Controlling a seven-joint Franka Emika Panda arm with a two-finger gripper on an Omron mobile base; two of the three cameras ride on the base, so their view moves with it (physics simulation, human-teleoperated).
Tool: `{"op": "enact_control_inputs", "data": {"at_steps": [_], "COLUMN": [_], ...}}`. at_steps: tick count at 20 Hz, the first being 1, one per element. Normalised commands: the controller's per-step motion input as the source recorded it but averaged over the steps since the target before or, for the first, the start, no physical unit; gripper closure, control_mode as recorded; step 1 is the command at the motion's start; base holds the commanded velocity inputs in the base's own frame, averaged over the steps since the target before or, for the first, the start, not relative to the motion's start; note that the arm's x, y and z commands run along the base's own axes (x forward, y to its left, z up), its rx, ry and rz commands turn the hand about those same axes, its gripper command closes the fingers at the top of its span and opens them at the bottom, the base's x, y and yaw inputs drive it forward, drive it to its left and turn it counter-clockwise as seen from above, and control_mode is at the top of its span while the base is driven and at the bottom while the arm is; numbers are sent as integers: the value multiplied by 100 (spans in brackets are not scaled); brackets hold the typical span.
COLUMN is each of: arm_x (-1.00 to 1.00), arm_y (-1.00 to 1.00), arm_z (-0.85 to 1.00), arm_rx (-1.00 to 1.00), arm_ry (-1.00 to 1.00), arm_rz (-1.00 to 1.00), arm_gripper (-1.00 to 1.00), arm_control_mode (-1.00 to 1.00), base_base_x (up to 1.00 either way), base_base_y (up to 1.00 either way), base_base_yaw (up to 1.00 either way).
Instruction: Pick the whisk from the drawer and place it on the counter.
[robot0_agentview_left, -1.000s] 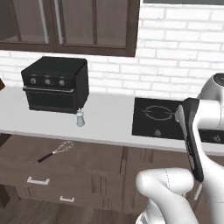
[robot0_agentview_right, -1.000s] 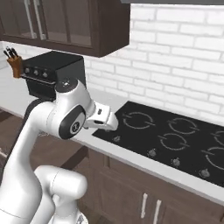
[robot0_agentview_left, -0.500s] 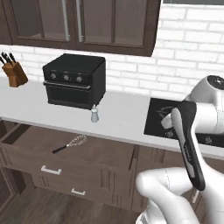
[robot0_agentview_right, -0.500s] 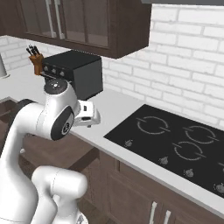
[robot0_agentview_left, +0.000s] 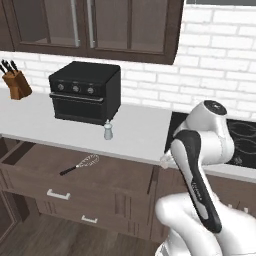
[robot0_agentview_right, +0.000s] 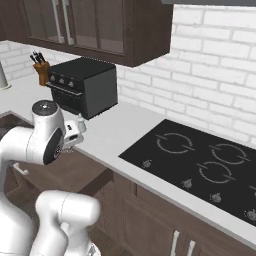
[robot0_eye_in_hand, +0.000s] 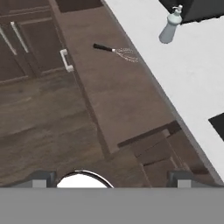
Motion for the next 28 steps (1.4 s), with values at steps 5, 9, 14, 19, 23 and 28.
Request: {"op": "enact_control_inputs", "data": {"at_steps": [5, 9, 14, 19, 23, 28], "arm_x": [0, 19, 52, 91, 95, 50], "arm_y": [100, 100, 100, 62, 37, 11], "arm_z": [-49, -36, -47, -71, -64, -66], "arm_rx": [-21, -24, -19, 0, -2, -11], "arm_ry": [13, 22, 24, 14, 10, 11], "arm_rz": [23, 12, 10, 9, 5, 0], "arm_gripper": [-100, -100, -100, -100, -100, -100], "arm_control_mode": [-100, -100, -100, -100, -100, -100], "base_base_x": [0, 0, 0, 0, 0, 0], "base_base_y": [0, 0, 0, 0, 0, 0], "base_base_yaw": [0, 0, 0, 0, 0, 0]}}
